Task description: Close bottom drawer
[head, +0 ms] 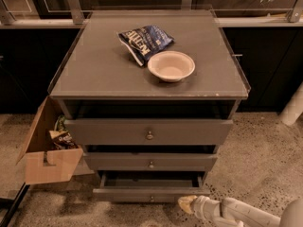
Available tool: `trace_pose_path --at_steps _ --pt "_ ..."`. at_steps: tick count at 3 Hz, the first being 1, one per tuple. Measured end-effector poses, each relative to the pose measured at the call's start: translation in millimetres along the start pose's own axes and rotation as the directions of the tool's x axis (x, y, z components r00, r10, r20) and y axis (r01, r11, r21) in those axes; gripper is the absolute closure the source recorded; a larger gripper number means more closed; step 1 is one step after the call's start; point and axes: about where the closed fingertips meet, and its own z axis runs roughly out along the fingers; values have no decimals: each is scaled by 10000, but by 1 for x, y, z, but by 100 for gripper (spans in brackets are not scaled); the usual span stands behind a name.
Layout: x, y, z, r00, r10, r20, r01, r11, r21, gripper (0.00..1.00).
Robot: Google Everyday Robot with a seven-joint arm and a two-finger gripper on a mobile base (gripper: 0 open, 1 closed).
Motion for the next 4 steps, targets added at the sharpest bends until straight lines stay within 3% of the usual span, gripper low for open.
trace_pose_path --at_steps 1,2,3,4 --pt "-28 -28 3 9998 -138 120 129 9976 677 100" --pt "-27 -26 2 9998 -138 120 129 9976 677 100" --pt "-44 -45 5 9996 -216 198 192 9934 1130 100" --pt "-44 -58 14 9999 -55 154 33 9907 1360 100"
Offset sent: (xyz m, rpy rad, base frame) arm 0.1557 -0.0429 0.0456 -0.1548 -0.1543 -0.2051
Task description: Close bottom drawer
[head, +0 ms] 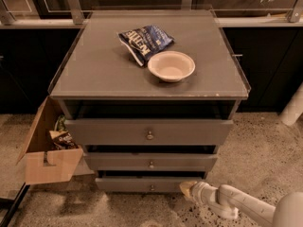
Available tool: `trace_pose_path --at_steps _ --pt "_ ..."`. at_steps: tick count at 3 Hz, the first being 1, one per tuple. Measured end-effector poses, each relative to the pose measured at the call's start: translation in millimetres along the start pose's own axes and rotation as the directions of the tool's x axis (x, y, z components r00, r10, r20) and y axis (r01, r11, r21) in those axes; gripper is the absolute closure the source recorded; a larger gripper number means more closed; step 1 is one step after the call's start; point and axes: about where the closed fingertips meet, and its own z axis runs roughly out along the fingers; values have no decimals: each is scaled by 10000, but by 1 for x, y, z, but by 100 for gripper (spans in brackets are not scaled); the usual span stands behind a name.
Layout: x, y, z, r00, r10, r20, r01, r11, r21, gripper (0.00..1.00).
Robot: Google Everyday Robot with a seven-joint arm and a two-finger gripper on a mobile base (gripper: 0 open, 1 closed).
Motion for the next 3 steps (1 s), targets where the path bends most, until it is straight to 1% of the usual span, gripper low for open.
trace_pose_path --at_steps 1,2,3 --pt "5 -9 7 9997 228 -3 -228 9997 77 100" --pt "7 -8 6 9997 258 22 -258 9997 57 74" --pt "16 -5 -2 9991 403 139 -402 9992 -33 51"
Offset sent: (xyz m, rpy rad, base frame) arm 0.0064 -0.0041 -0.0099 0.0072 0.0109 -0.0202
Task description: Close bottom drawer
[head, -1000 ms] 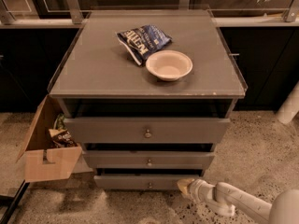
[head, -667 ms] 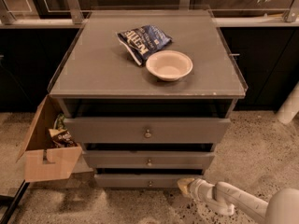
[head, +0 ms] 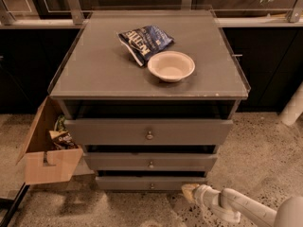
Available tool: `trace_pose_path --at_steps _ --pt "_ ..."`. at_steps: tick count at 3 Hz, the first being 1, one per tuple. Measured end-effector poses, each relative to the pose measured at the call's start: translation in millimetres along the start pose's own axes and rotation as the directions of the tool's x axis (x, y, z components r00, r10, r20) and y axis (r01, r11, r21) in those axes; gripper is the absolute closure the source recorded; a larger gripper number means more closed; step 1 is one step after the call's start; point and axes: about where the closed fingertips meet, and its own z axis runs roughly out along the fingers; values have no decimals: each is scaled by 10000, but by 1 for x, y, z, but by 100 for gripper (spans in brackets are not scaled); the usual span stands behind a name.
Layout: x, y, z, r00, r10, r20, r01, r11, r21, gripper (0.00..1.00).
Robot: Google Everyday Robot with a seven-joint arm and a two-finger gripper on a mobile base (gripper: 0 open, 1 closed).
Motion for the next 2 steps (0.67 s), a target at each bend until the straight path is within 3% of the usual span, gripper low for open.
trace_pose_path --at_steps 2 --pt "30 13 -29 9982 466 372 -455 9985 -302 5"
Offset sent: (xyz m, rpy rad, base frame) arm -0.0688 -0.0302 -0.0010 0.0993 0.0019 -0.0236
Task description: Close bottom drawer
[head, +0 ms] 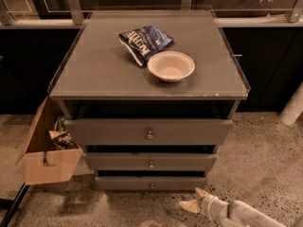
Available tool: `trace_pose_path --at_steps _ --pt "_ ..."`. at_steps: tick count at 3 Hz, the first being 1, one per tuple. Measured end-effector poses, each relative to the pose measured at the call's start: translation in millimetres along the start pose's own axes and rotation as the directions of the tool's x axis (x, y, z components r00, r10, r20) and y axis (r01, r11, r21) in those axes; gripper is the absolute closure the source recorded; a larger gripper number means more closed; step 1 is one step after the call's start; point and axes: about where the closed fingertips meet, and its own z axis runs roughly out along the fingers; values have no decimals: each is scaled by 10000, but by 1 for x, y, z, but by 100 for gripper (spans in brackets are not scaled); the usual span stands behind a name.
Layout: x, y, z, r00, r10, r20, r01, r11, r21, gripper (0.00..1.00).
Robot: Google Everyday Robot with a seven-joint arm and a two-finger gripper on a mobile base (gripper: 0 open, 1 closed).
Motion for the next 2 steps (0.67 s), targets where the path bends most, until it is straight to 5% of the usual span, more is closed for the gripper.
trace_pose_path --at_steps 2 --pt "1 0 -1 10000 24 24 -24 10000 1 0"
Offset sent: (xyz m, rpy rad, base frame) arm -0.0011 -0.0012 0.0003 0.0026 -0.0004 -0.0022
